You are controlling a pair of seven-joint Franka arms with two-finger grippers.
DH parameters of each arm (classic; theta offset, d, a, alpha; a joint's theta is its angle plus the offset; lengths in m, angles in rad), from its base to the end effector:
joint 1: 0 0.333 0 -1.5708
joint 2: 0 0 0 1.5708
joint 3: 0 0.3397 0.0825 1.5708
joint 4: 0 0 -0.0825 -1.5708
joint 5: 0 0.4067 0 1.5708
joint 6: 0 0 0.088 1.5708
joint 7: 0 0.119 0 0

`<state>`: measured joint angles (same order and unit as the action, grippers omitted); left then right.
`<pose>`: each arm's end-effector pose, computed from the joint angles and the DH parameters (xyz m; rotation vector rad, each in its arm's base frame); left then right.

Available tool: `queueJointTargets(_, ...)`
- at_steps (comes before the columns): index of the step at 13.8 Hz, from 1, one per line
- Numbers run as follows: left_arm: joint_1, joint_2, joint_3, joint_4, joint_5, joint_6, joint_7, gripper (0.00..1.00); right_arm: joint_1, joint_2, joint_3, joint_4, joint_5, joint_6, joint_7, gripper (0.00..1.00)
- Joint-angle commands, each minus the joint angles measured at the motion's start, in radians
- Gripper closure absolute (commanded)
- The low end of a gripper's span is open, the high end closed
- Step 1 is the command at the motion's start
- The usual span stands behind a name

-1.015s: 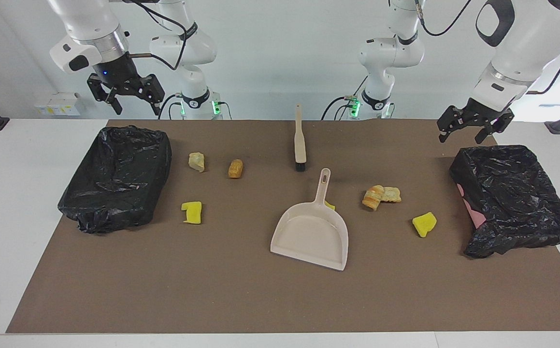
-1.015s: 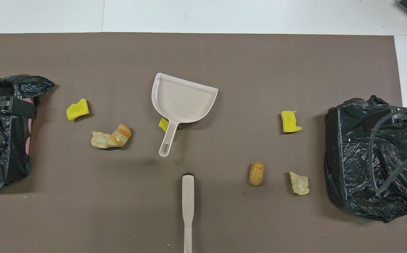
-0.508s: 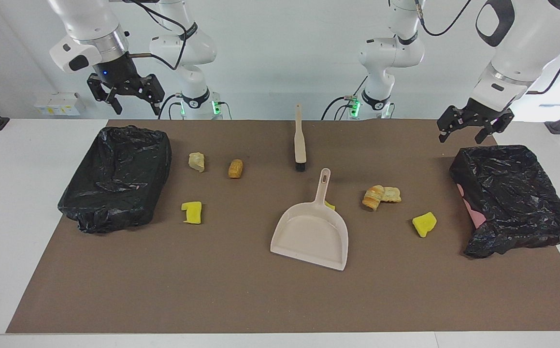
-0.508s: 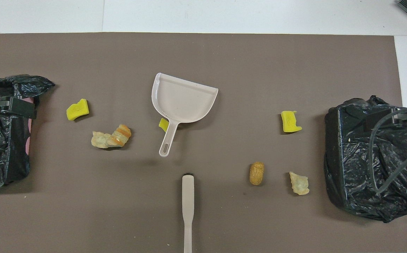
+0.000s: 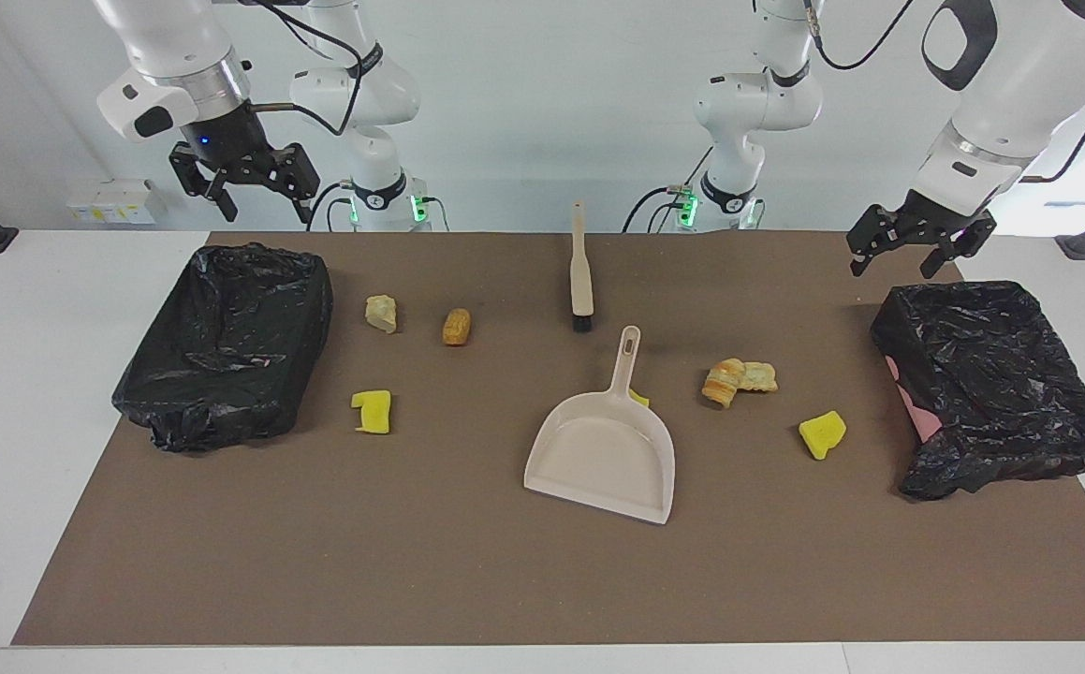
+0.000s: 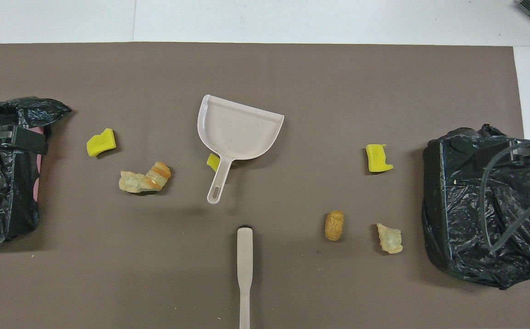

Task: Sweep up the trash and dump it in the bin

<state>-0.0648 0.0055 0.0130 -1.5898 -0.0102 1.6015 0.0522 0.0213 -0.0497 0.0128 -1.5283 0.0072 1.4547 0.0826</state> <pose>0.5809 -0.0313 0.6263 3.1273 -0.1623 0.0097 0.5477 0.0198 0.6749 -3.1353 0.0749 0.0380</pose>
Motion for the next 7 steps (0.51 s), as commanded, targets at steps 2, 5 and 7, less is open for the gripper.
queueJointTargets(2, 0.005, -0.016, -0.002, -0.021, 0.015, 0.009, 0.011, 0.0, -0.009, -0.019, 0.001, -0.021, 0.013, -0.005, -0.03, 0.0)
queueJointTargets(5, 0.005, -0.016, -0.004, -0.021, 0.009, 0.005, 0.015, 0.0, -0.009, -0.019, 0.001, -0.021, 0.013, -0.005, -0.03, 0.0)
queueJointTargets(7, -0.01, -0.016, -0.005, -0.021, 0.009, 0.008, 0.011, 0.0, -0.009, -0.019, -0.001, -0.021, 0.011, -0.005, -0.03, 0.0)
